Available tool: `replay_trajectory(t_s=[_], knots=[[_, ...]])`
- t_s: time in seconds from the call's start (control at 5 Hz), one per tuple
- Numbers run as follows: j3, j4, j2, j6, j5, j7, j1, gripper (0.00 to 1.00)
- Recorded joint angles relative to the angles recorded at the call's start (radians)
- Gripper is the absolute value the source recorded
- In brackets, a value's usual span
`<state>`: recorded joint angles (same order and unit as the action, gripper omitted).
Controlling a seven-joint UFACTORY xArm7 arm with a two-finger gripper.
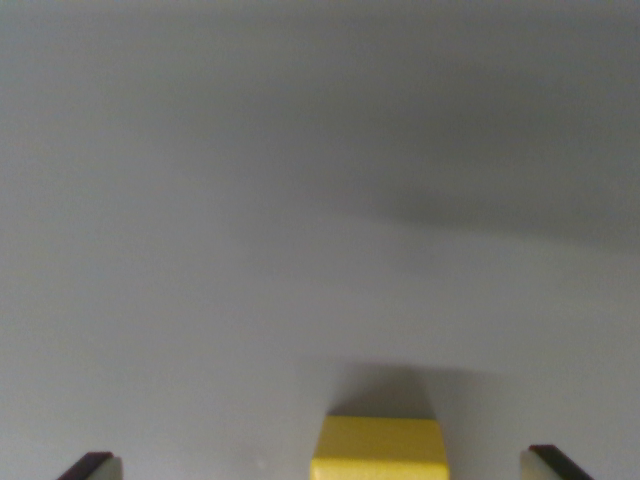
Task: Pick yellow cube
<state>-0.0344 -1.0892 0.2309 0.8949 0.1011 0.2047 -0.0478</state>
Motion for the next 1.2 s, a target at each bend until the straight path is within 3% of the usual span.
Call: replay_trajectory(t_s=[0.2, 0.4, 0.6, 0.8, 1.0, 1.2], knots=[[-0.001, 0.03, 0.015, -0.04, 0.0041, 0.011, -0.0021, 0.0], [-0.001, 0.03, 0.015, -0.04, 0.0041, 0.011, -0.0021, 0.0], [-0.002, 0.059, 0.029, -0.079, 0.0079, 0.022, -0.0042, 0.0], [-0.002, 0.059, 0.029, -0.079, 0.0079, 0.022, -0.0042, 0.0], [-0.003, 0.085, 0.043, -0.114, 0.0115, 0.031, -0.006, 0.0], [-0.003, 0.085, 0.043, -0.114, 0.0115, 0.031, -0.006, 0.0]])
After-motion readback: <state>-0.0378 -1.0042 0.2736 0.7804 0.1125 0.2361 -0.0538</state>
